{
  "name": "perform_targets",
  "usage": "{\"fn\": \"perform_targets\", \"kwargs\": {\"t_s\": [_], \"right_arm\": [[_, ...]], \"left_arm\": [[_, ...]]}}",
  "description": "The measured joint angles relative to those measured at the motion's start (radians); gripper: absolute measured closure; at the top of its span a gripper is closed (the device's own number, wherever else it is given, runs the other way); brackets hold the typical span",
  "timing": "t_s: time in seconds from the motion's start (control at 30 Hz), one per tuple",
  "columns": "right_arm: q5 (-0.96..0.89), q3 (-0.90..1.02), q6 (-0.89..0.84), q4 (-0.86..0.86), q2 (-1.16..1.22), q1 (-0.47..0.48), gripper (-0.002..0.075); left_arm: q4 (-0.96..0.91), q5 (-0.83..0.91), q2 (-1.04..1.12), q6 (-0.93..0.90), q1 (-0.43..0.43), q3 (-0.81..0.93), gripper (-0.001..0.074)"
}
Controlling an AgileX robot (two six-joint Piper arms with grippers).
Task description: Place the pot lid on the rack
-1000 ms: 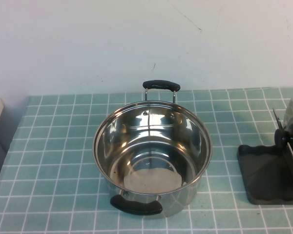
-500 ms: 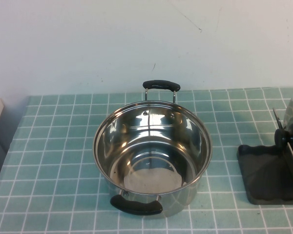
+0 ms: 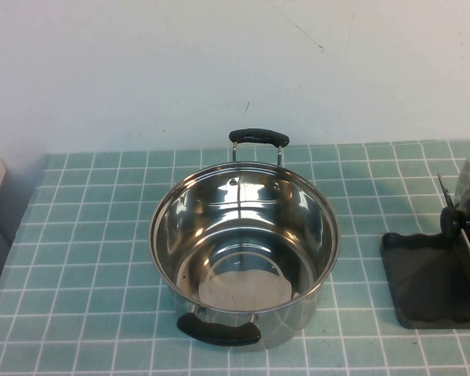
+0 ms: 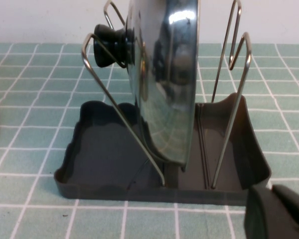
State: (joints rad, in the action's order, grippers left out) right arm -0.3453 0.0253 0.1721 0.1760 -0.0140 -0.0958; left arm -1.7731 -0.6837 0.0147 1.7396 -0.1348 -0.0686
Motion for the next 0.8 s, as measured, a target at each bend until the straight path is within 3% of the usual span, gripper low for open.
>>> {"fn": "perform_targets", "kwargs": {"t_s": [0.27, 0.4, 0.6, 0.67, 0.8], "right_arm": [[-0.001, 0.000, 0.000, 0.000, 0.000, 0.000, 0.0727], [-0.001, 0.000, 0.000, 0.000, 0.000, 0.000, 0.0727], [-0.002, 0.000, 0.000, 0.000, 0.000, 0.000, 0.0727], [-0.002, -0.002, 0.000, 0.000, 0.000, 0.000, 0.0727], [-0.002, -0.002, 0.000, 0.000, 0.000, 0.000, 0.0727]], "left_arm": [[0.072, 0.081, 0.000, -0.006, 0.000, 0.000, 0.0736], [0.509, 0.294, 0.000, -0.196, 0.000, 0.000, 0.0737], [1.452, 0.752, 0.000, -0.915, 0.000, 0.000, 0.0737], [1.619, 0.904, 0.000, -1.131, 0.000, 0.000, 0.0737], [1.681, 1.076, 0.000, -1.297, 0.000, 0.000, 0.0737]]}}
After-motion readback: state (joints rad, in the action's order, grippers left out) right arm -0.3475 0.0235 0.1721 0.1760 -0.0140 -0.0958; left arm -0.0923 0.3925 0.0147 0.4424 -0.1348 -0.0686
